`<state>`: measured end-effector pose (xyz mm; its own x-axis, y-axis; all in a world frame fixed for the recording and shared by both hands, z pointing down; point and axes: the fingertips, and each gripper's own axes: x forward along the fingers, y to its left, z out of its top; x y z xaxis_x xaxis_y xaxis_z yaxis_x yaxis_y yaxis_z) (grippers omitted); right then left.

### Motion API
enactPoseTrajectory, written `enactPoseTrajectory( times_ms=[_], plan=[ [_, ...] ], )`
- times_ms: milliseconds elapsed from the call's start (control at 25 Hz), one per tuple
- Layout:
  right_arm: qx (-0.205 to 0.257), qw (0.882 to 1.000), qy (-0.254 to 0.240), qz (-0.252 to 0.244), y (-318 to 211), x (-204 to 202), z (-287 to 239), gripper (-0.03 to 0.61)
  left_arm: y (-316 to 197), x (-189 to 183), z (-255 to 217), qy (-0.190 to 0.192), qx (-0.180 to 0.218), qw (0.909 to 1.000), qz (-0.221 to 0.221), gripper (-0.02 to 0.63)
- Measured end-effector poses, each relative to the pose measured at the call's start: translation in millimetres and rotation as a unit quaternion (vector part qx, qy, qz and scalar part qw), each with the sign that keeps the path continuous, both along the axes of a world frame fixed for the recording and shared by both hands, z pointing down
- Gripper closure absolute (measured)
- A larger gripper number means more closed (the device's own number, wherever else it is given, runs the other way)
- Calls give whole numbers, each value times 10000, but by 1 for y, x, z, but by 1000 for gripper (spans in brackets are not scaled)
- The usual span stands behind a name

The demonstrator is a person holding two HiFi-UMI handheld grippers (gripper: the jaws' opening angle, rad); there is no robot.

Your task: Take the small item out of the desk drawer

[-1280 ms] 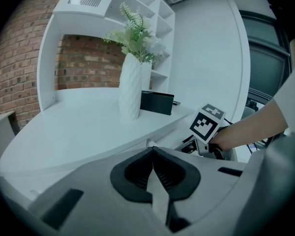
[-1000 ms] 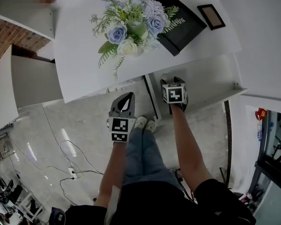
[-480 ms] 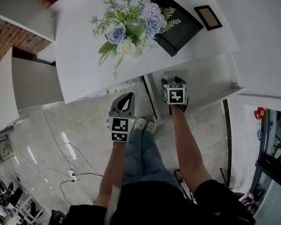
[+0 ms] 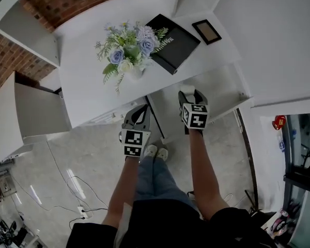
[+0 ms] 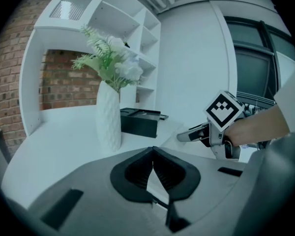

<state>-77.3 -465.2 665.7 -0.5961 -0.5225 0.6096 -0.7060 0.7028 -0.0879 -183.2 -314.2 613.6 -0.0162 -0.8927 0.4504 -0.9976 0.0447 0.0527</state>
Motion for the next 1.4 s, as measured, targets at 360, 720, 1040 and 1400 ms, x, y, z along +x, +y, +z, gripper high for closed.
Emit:
enactPoseTrajectory(
  times_ms=[360,720,1040,1400],
  plan=[
    [1393,9806,-1331,365,2,60,-147,325,-47,39,-85,-326,753,9944,664,604],
    [2305,9505,-1897,864,30,131,-225,324,-68,79,-156,-555,1418,9812,1184,604],
    [2642,9351,-2005,1249,42,167,-248,324,-72,101,-188,-681,1728,9719,1448,604],
    [2722,9306,-2011,1397,51,180,-250,324,-70,110,-192,-704,1797,9688,1557,604]
  ],
)
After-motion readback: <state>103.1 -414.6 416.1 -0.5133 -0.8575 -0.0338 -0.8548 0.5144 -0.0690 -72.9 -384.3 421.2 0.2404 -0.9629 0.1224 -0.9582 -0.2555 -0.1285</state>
